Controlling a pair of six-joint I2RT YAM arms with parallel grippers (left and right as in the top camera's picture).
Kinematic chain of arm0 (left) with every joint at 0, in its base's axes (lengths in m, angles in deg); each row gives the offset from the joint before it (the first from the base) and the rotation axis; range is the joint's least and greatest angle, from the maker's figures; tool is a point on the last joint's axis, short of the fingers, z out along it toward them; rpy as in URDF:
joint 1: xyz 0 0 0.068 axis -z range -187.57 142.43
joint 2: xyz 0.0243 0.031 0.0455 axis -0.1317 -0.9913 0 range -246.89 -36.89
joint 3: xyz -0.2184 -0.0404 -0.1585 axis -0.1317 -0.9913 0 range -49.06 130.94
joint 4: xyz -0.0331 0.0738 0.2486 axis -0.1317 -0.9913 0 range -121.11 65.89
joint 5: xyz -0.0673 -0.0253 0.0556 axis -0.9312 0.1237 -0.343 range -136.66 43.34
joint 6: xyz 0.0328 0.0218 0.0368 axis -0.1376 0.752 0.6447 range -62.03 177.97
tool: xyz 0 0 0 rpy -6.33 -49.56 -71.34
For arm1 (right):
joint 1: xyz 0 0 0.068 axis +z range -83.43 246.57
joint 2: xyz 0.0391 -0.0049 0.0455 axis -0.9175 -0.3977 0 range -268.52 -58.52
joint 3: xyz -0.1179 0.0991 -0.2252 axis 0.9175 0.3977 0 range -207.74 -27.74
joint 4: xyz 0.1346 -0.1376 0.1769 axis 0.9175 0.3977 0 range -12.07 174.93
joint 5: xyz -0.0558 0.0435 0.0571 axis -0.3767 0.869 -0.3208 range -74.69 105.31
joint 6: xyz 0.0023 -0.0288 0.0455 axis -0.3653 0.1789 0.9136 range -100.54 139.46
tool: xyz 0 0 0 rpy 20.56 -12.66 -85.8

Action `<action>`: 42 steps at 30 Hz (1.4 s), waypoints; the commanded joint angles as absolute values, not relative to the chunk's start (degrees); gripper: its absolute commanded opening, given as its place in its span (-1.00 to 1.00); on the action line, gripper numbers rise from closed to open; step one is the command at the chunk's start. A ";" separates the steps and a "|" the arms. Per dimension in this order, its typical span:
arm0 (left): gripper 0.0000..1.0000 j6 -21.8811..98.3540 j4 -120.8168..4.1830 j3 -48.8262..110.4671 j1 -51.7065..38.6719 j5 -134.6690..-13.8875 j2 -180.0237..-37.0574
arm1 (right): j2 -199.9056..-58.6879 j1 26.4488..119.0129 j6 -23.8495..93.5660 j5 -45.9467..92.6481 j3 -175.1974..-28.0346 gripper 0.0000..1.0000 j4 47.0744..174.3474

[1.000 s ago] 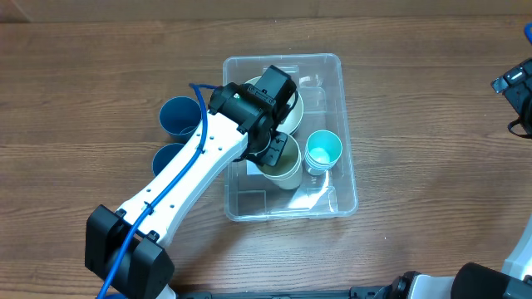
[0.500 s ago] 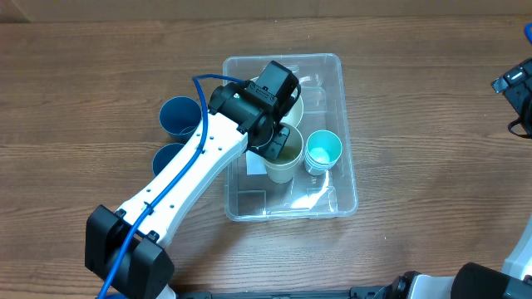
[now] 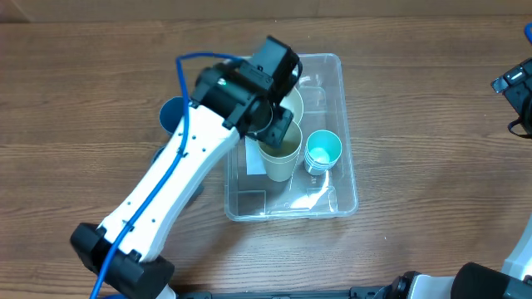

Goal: Pack container
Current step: 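Move the left gripper to a dark teal cup and grasp it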

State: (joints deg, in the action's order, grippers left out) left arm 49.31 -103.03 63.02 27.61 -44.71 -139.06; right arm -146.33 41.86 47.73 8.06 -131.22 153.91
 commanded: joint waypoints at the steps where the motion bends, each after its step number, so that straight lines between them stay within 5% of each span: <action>1: 0.29 45.53 -109.87 74.21 26.91 -38.19 -138.39 | -146.31 41.97 47.80 8.08 -131.44 1.00 153.67; 8: 0.50 43.23 -120.62 81.38 6.80 -38.78 -138.47 | -146.31 41.97 47.80 8.08 -131.44 1.00 153.69; 13: 0.29 52.19 -114.87 72.26 -8.21 -54.59 -142.08 | -146.31 41.97 47.80 8.08 -131.44 1.00 153.67; 31: 0.13 54.09 -109.41 62.56 -8.43 -51.57 -155.04 | -146.31 41.97 47.80 8.06 -131.44 1.00 153.69; 33: -0.16 53.20 -108.75 62.56 -8.30 -51.59 -158.65 | -146.31 41.97 47.80 8.06 -131.44 1.00 153.67; 34: -0.47 53.18 -108.58 62.56 -8.30 -51.35 -159.96 | -146.31 41.97 47.80 8.08 -131.44 1.00 153.69; 38: -0.92 50.29 -107.86 63.26 -8.87 -45.95 -159.30 | -146.31 41.97 47.80 8.08 -131.44 1.00 153.67; 42: -0.92 48.19 -110.13 67.47 -10.24 -41.60 -155.81 | -146.31 41.97 47.80 8.06 -131.44 1.00 153.69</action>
State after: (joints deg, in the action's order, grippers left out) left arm 50.99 -108.47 62.97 -8.89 -46.41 -160.40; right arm -146.33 41.88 47.73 8.06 -131.22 153.95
